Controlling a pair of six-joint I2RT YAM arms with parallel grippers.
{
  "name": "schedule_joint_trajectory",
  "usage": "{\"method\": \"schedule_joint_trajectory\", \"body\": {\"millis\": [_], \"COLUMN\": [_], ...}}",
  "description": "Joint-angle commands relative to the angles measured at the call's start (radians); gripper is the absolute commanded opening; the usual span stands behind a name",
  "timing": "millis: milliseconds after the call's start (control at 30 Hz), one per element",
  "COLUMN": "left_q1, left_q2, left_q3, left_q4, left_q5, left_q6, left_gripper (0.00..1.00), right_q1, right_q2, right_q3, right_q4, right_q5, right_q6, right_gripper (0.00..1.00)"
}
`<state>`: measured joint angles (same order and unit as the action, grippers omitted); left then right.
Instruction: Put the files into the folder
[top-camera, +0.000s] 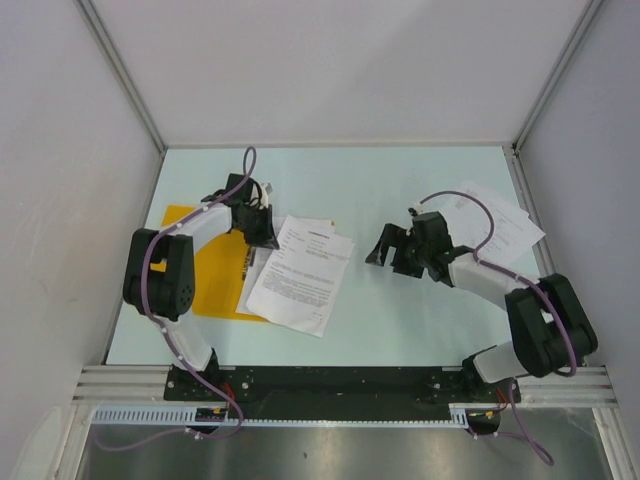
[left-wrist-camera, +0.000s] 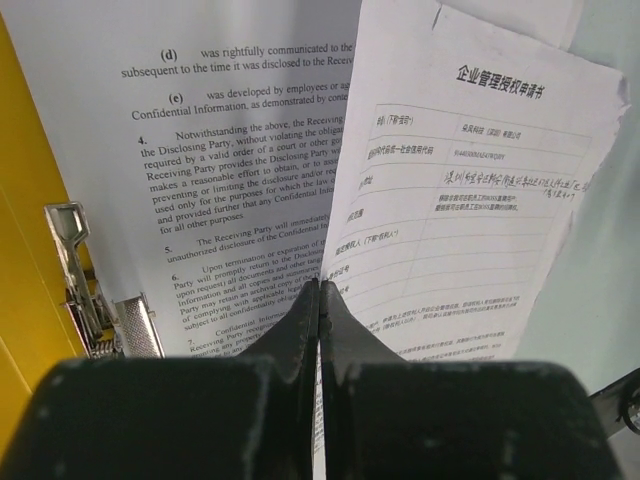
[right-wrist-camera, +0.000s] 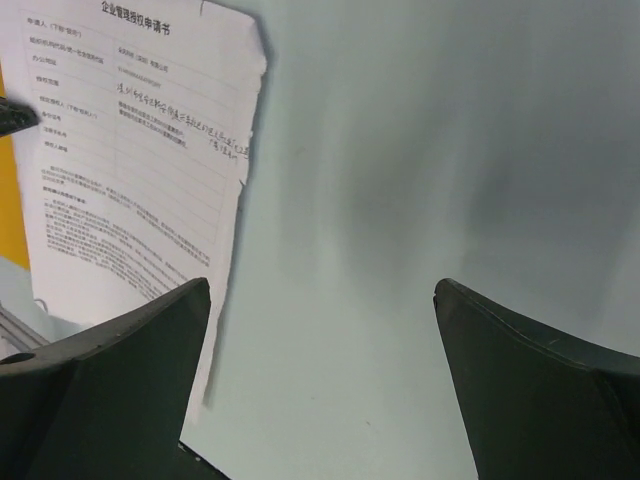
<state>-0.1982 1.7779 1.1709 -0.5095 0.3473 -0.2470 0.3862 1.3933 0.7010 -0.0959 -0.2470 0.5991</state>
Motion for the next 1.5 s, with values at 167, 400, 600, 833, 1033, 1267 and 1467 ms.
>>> {"method": "schedule_joint_trajectory", "body": {"millis": [167,400,600,833,1033,1267,1467], "left_q1": [0.037,0.046,0.046,0.046,0.046,0.057,0.075], "left_q2": [0.021,0.041,0.043,0.04,0.043,0.044,0.029], "left_q3": [0.007,0.006,0.006,0.004,0.007,0.009,-0.005], "left_q4": [0.037,0.045,0.045,0.051,0.054,0.057,0.062], "left_q5": [-0.001,0.007,0.019,0.028,0.025,0.009,0.001], "left_q6": [-0.008,-0.005,-0.002,-0.005,-0.006,-0.015,-0.021], "left_gripper": [0.0,0.0,0.0,0.0,0.0,0.0,0.0], "right_q1": [0.124,0.172,0.206,0.211,0.197,0.206,0.226], "right_q2": [0.248,0.386,0.45,0.496,0.484,0.4,0.374], "right_q3": [0.017,0.017,0.017,0.017,0.023,0.101,0.149], "right_q4": [0.373,0.544,0.62,0.703,0.756,0.634,0.588], "right_q5": [-0.031,-0.021,0.008,0.002,-0.018,-0.026,-0.029], "right_q6": [0.203,0.313,0.355,0.341,0.308,0.203,0.188], "right_gripper": [1.0,0.85,0.7,0.39,0.06,0.0,0.0]}}
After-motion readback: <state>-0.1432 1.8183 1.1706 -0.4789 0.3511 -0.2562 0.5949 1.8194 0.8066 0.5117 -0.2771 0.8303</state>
